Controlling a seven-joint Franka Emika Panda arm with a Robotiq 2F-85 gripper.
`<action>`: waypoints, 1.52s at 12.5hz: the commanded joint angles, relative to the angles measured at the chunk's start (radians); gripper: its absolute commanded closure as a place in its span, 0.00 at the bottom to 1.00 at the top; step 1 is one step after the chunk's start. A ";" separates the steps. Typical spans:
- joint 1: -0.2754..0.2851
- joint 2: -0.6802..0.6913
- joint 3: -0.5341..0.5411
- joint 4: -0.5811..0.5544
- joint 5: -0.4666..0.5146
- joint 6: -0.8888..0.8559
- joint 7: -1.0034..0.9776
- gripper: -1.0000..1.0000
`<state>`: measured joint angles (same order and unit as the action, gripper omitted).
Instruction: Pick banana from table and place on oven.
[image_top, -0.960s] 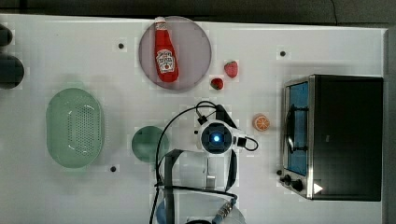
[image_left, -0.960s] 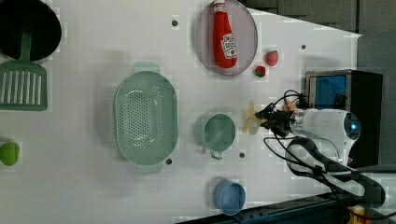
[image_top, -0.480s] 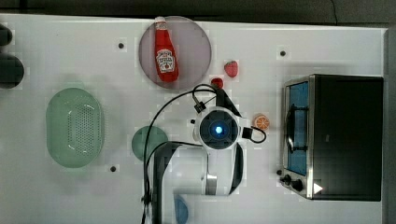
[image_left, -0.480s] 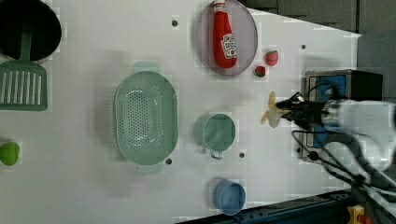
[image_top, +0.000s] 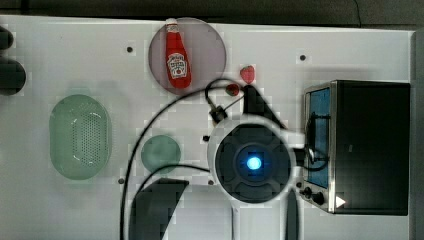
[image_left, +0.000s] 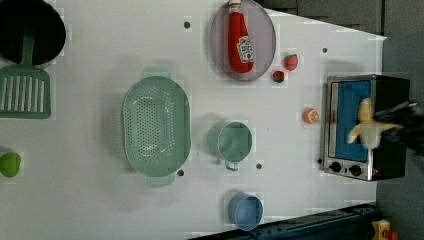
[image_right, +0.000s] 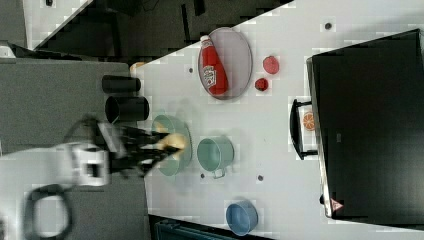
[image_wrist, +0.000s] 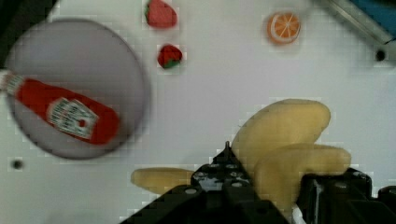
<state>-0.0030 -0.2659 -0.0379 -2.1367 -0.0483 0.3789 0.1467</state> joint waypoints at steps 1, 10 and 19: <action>-0.021 0.050 -0.042 0.102 0.020 -0.116 0.012 0.74; -0.057 0.273 -0.403 0.327 -0.029 -0.099 -0.530 0.74; -0.096 0.517 -0.592 0.319 0.156 0.120 -0.837 0.74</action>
<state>-0.1245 0.2566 -0.6626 -1.8223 0.0846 0.5068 -0.6108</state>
